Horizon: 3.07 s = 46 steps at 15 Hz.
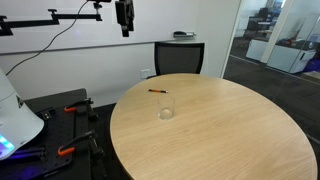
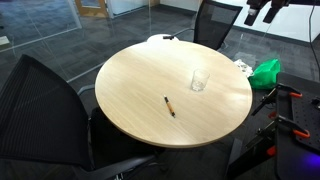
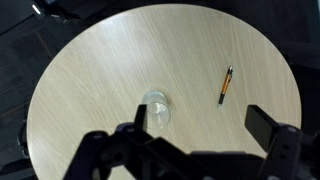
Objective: Move the glass to the right
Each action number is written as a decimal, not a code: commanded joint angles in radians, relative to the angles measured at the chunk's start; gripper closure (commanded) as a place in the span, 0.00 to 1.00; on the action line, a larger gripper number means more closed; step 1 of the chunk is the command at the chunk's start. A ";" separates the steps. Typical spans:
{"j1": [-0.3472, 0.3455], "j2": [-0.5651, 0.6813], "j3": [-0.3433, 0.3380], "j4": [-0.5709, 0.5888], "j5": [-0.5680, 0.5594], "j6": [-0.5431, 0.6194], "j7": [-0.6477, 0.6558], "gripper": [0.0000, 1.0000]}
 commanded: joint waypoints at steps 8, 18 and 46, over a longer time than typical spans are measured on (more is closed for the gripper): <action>-0.028 0.340 -0.077 0.172 -0.259 0.039 -0.155 0.00; -0.035 0.589 -0.171 0.229 -0.266 0.276 -0.465 0.00; -0.031 0.936 -0.194 0.407 -0.316 0.393 -0.534 0.00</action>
